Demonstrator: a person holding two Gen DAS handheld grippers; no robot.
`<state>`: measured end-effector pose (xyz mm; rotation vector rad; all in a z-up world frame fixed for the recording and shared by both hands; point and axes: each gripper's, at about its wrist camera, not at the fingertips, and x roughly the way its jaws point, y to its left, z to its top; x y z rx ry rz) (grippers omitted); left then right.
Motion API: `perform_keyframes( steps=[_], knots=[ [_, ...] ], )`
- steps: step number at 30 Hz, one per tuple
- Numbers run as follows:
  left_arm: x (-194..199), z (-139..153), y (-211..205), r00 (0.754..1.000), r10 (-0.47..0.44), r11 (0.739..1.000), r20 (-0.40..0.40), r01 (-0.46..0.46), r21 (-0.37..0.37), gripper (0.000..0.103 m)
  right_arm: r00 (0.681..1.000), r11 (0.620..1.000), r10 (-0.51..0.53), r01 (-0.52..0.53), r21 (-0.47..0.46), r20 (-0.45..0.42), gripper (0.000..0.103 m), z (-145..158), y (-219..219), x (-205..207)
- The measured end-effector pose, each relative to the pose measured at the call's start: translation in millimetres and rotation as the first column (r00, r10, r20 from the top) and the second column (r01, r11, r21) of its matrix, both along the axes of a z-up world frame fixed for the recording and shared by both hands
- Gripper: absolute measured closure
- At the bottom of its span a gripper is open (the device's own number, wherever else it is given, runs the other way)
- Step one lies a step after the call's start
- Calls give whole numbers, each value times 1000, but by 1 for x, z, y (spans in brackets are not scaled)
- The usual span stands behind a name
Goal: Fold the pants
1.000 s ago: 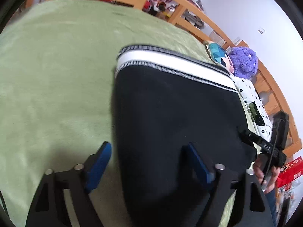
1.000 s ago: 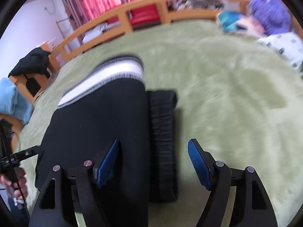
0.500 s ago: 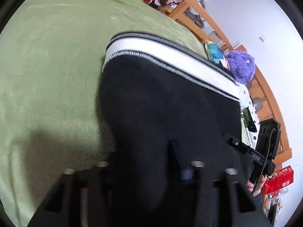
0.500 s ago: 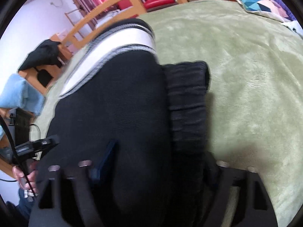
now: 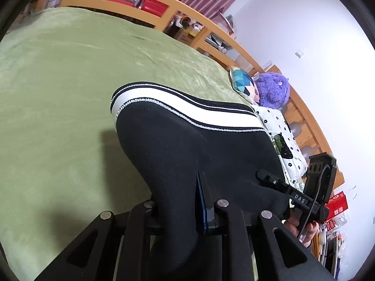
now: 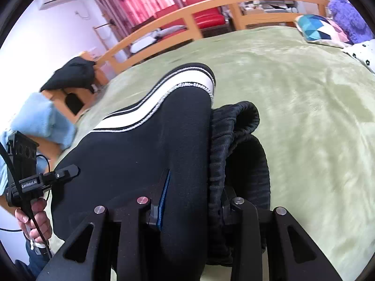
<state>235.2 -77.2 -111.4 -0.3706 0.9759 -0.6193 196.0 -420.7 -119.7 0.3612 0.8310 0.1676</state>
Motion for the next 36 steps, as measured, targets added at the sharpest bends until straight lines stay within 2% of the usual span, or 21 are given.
perform_keyframes(
  steps=[4, 7, 10, 12, 13, 14, 15, 16, 17, 19, 21, 23, 25, 26, 27, 29, 30, 31, 34, 36],
  knots=[
    [-33, 9, 50, 1000, 25, 999, -3, -25, 24, 86, 999, 999, 37, -37, 37, 15, 71, 2, 46, -24],
    [-51, 1, 83, 999, 42, 998, -31, -40, 58, 85, 998, 996, 65, -65, 69, 3, 71, -4, 83, -41],
    [-60, -28, 109, 994, 50, 996, -93, -42, 79, 85, 995, 993, 91, -88, 78, -35, 70, -22, 116, -53],
    [-67, -57, 120, 988, 57, 992, -146, -40, 116, 82, 991, 994, 92, -85, 67, -97, 66, -45, 132, -57],
    [-71, -67, 122, 987, 56, 991, -152, -36, 133, 77, 989, 997, 72, -69, 29, -125, 55, -57, 137, -59],
    [-76, -74, 122, 988, 56, 987, -143, -33, 160, 67, 989, 998, 55, -60, -29, -135, 45, -64, 142, -62],
    [-84, -76, 124, 992, 64, 979, -113, -40, 199, 63, 990, 994, 44, -57, -97, -132, 41, -67, 146, -70],
    [-89, -75, 125, 993, 74, 973, -89, -52, 225, 52, 992, 991, 34, -49, -122, -123, 39, -66, 148, -77],
    [-94, -72, 128, 995, 86, 962, -58, -68, 263, 49, 995, 986, 8, -24, -166, -95, 39, -59, 148, -90],
    [-106, -58, 135, 993, 118, 934, 24, -119, 336, 48, 998, 978, -36, 23, -205, -59, 39, -45, 147, -109],
    [-114, -41, 145, 984, 157, 923, 87, -177, 341, 48, 998, 964, -65, 65, -258, 7, 39, -24, 153, -129],
    [-119, -29, 150, 979, 171, 932, 109, -197, 303, 50, 997, 954, -26, 46, -295, 70, 39, -6, 169, -142],
    [-126, -20, 145, 983, 142, 960, 113, -164, 225, 50, 994, 953, 26, 8, -302, 107, 42, 6, 189, -146],
    [-131, -18, 139, 986, 116, 974, 117, -136, 181, 48, 989, 955, 67, -26, -295, 128, 47, 7, 205, -147],
    [-136, -23, 136, 989, 95, 981, 113, -112, 157, 48, 987, 955, 96, -55, -290, 129, 51, 3, 213, -147],
    [-145, -46, 120, 997, 62, 983, 50, -69, 168, 48, 986, 948, 150, -125, -293, 65, 67, -20, 234, -142],
    [-149, -60, 114, 999, 51, 980, 13, -52, 190, 48, 987, 938, 160, -149, -313, 7, 68, -37, 240, -143],
    [-154, -72, 108, 999, 49, 973, 12, -51, 225, 48, 987, 924, 156, -159, -347, -36, 68, -57, 245, -146],
    [-166, -84, 93, 996, 13, 935, 94, -45, 352, 46, 984, 902, 178, -166, -398, -6, 67, -79, 250, -168],
    [-165, -75, 87, 997, -8, 921, 73, -21, 388, 43, 982, 903, 186, -179, -390, -20, 67, -75, 249, -171]
  ],
)
